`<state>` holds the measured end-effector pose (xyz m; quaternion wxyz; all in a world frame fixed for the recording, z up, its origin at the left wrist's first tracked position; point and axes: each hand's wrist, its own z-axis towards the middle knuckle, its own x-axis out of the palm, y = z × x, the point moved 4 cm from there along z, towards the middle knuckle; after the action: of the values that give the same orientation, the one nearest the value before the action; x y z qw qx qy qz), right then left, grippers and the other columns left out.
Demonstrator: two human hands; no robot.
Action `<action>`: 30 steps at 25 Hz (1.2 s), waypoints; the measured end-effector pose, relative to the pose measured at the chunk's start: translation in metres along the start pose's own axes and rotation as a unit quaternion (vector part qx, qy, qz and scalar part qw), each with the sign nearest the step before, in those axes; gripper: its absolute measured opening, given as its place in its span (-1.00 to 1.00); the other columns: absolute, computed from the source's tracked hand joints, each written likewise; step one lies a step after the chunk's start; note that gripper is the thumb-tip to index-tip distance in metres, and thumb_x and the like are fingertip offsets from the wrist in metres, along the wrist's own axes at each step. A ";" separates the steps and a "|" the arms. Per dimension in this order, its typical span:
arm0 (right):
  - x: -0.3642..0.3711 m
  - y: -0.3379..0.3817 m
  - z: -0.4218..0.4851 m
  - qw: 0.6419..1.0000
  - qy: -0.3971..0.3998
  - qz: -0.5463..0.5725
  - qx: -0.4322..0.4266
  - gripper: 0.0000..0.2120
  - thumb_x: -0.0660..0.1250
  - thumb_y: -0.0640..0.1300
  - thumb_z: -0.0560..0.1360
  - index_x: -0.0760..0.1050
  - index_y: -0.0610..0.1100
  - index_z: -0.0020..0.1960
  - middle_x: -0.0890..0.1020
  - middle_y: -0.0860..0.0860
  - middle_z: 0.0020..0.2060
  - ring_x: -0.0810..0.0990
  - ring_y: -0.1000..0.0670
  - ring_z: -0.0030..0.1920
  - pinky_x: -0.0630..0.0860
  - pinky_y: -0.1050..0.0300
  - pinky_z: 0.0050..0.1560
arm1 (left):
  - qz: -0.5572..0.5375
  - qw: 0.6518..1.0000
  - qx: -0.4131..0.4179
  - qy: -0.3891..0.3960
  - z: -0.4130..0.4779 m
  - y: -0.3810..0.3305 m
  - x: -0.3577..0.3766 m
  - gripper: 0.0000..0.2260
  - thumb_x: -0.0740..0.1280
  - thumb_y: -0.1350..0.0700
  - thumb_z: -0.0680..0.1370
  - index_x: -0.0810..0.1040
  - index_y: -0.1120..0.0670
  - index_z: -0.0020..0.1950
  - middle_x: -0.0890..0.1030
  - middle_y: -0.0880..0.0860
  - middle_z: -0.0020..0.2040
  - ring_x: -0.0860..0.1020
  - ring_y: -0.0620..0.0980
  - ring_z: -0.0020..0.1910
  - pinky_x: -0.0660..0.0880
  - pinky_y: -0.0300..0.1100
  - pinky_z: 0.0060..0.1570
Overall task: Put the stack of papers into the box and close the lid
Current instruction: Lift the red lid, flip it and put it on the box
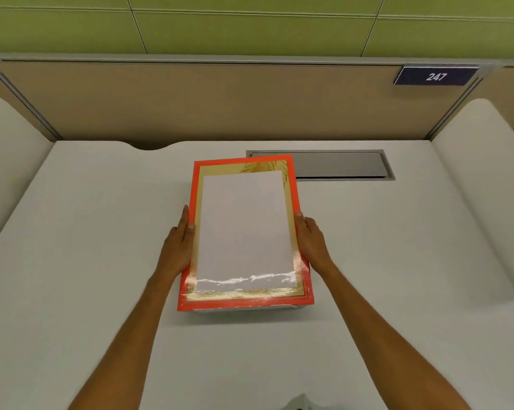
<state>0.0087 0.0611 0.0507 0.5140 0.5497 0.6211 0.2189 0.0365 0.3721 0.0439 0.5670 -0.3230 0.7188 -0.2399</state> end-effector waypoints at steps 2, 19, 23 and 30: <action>0.005 -0.012 0.006 1.000 -0.011 -0.013 -0.003 -0.47 0.02 0.20 0.61 0.45 -0.26 0.06 0.54 -0.11 -0.17 0.54 -0.03 -0.17 0.48 0.23 -0.21 | 0.047 0.999 0.009 -0.012 0.006 0.008 0.011 -0.45 -0.07 -0.22 0.65 -0.06 -0.15 0.63 0.54 0.14 0.32 0.59 0.15 0.17 0.54 0.02 0.15; 0.016 -0.020 0.024 0.933 -0.135 -0.321 -0.095 -0.38 -0.02 0.24 0.60 0.23 -0.17 0.47 0.38 -0.17 0.42 0.38 -0.20 0.40 0.36 -0.08 0.36 | 0.261 0.962 0.019 -0.073 0.018 0.011 0.026 -0.36 -0.11 -0.28 0.61 -0.02 -0.02 0.64 0.42 0.21 0.44 0.55 0.24 0.27 0.57 0.16 0.15; 0.043 0.002 0.019 0.879 -0.105 -0.391 -0.250 -0.29 -0.12 0.29 0.59 -0.11 -0.10 0.59 -0.06 -0.01 0.59 -0.13 -0.03 0.59 -0.12 0.05 0.57 | 0.317 0.924 0.167 -0.132 0.022 -0.021 0.042 -0.36 -0.05 -0.24 0.63 0.04 0.07 0.63 0.10 0.11 0.64 0.06 0.15 0.62 0.08 0.10 0.57; 0.063 -0.022 0.038 0.885 -0.043 -0.411 -0.215 -0.17 -0.33 0.40 0.48 -0.19 -0.10 0.58 -0.10 -0.01 0.59 -0.15 -0.02 0.59 -0.05 0.00 0.59 | 0.304 0.935 0.161 -0.080 0.042 -0.012 0.069 -0.28 -0.21 -0.28 0.60 0.07 0.15 0.63 0.10 0.11 0.64 0.04 0.09 0.63 0.03 0.02 0.60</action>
<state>0.0403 0.1002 -0.0068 0.6896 0.1300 0.7065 0.0918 0.0695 0.3145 -0.0032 0.7127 -0.0109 0.6868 -0.1421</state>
